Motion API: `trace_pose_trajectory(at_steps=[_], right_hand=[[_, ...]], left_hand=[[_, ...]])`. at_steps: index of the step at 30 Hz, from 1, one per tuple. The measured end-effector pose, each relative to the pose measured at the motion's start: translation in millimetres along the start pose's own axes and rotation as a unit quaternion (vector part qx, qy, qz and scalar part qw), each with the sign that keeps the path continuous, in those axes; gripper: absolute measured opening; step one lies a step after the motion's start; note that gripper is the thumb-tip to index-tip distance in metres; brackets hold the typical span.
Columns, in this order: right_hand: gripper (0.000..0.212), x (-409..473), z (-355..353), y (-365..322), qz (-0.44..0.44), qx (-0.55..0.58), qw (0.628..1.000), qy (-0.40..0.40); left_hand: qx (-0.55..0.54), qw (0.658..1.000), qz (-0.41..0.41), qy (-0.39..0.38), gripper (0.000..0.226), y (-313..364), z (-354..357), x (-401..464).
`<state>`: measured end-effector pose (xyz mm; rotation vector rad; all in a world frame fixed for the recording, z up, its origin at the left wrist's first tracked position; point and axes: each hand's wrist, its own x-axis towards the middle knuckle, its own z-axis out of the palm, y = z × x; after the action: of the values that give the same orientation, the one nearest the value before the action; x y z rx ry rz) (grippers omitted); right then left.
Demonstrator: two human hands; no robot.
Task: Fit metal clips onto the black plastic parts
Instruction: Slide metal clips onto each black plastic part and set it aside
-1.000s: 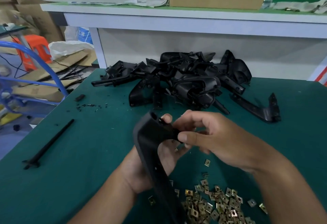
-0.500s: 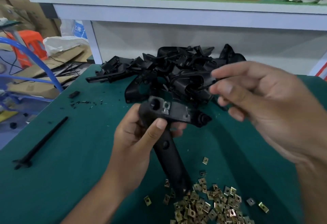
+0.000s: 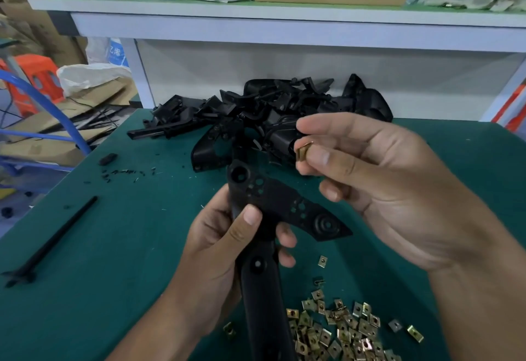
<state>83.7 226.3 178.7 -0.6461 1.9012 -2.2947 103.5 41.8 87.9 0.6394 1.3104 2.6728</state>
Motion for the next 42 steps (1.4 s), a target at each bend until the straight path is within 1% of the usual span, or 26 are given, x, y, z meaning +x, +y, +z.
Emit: trace_pose_trajectory(at_steps=[7, 12, 16, 20, 24, 27, 31, 35, 42], right_hand=[[0.019, -1, -2, 4, 0.015, -0.041, 0.999, -0.01], [0.01, -3, 3, 3, -0.034, -0.15, 0.988, -0.011], [0.009, -5, 4, 1, -0.052, -0.194, 0.98, -0.005], [0.01, -5, 6, 1, -0.039, -0.176, 0.983, -0.013], [0.009, -7, 10, 0, -0.019, -0.143, 0.988, -0.048], [0.011, -7, 10, 0, -0.019, -0.152, 0.988, -0.031], [0.01, -7, 10, -1, -0.023, -0.11, 0.993, -0.021], [0.011, -7, 12, 0, -0.028, -0.125, 0.991, -0.021], [0.012, -8, 14, 1, -0.038, -0.154, 0.987, -0.019]], left_hand=[[0.008, 1.0, -0.007, 0.0, 0.027, -2, -2, 0], [0.019, 1.0, 0.004, -0.01, 0.025, -3, 2, -1], [0.038, 0.999, 0.015, -0.027, 0.02, -3, 4, -1], [0.051, 0.998, 0.024, -0.033, 0.02, 0, 2, -3], [0.064, 0.996, 0.031, -0.046, 0.019, 3, 1, -2], [0.065, 0.996, 0.032, -0.043, 0.023, 3, 0, -1], [0.056, 0.997, 0.028, -0.039, 0.03, 3, -1, -2], [0.062, 0.997, 0.035, -0.036, 0.026, 3, -1, -2], [0.055, 0.998, 0.027, -0.027, 0.027, 4, 1, -2]])
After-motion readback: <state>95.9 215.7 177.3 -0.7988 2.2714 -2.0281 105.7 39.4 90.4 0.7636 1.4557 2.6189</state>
